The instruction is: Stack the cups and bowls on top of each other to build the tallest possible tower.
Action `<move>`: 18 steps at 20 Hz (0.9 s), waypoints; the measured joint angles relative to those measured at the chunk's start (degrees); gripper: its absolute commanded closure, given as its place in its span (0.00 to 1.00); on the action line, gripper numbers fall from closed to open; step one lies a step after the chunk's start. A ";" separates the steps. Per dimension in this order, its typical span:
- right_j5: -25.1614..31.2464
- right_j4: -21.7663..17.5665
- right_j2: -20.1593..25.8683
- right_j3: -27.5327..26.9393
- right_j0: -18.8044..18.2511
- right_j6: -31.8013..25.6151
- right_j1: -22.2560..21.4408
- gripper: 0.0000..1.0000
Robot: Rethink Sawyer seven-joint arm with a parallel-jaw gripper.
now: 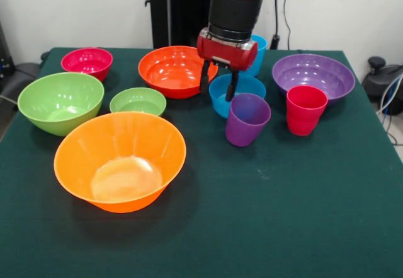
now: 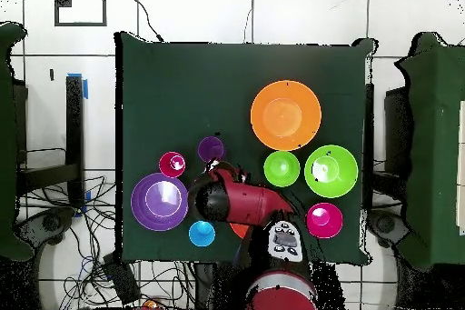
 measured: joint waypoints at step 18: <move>-0.01 -3.37 1.34 -2.32 -1.14 0.00 5.72 0.00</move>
